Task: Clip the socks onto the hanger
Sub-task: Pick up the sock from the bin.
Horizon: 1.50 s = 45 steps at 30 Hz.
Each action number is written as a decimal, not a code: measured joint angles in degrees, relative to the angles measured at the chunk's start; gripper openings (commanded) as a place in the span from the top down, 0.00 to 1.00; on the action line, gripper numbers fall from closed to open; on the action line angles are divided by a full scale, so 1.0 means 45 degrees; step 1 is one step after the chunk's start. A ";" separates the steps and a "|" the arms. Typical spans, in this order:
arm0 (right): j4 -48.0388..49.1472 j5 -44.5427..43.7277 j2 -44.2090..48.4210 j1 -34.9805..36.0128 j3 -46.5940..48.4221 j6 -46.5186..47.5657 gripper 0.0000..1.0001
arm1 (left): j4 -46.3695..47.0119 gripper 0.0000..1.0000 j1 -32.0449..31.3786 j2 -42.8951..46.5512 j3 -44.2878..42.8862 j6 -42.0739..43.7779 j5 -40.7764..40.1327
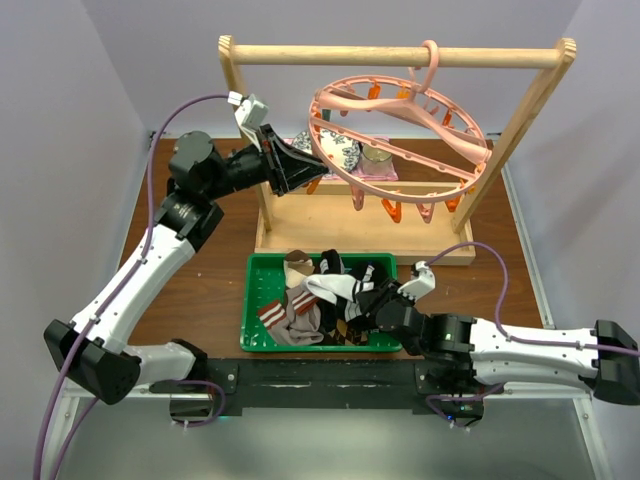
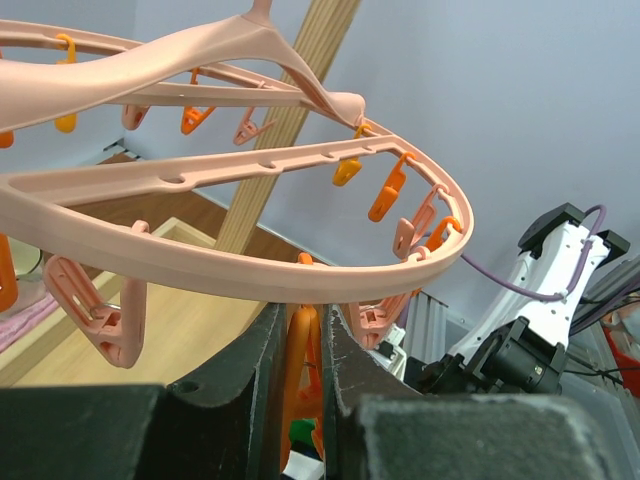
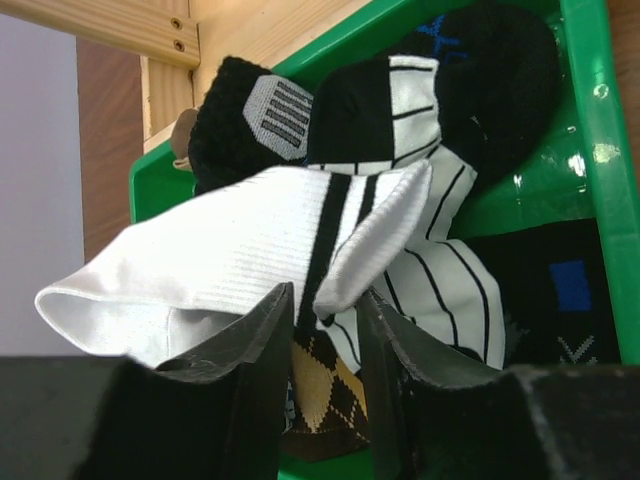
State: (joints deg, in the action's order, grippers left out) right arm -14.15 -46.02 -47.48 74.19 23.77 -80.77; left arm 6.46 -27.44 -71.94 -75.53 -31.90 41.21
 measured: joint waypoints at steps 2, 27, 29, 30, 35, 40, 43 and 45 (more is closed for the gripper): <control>-0.0049 -0.0160 0.0058 0.0000 0.0000 -0.0049 0.77 | -0.0019 1.00 0.0000 0.0029 0.0000 0.0000 -0.0005; 0.2837 -0.1666 -0.1846 0.2263 0.3478 0.8791 1.00 | -0.0243 1.00 0.0000 0.0155 0.0000 0.0165 -0.0126; 0.3230 -0.1666 -0.2064 0.2837 0.4027 1.0282 1.00 | -0.0403 1.00 0.0000 0.0155 0.0000 0.0355 -0.0180; 0.3376 -0.1651 -0.2195 0.3143 0.4294 1.1055 1.00 | -0.0442 1.00 0.0000 0.0155 0.0000 0.0408 -0.0194; 0.3288 -0.1477 -0.2963 0.4041 0.5765 1.4299 1.00 | -0.0563 1.00 0.0000 0.0155 0.0000 0.0738 -0.0204; 0.3419 -0.1151 -0.2783 0.4260 0.6620 1.7131 1.00 | -0.0554 1.00 0.0000 0.0151 0.0000 0.0806 -0.0141; 0.3628 -0.1243 -0.2443 0.4260 0.6839 1.8525 1.00 | -0.0471 1.00 0.0000 0.0131 0.0000 0.0772 -0.0034; 0.3900 -0.1331 -0.2307 0.4260 0.6965 1.9297 1.00 | -0.0345 1.00 0.0000 0.0117 0.0000 0.0699 0.0034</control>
State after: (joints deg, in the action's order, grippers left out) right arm 3.40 -52.01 -57.87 93.36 55.11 6.07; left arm 4.91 -27.44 -71.42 -75.53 -28.75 41.36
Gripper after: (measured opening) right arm 0.022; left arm 0.190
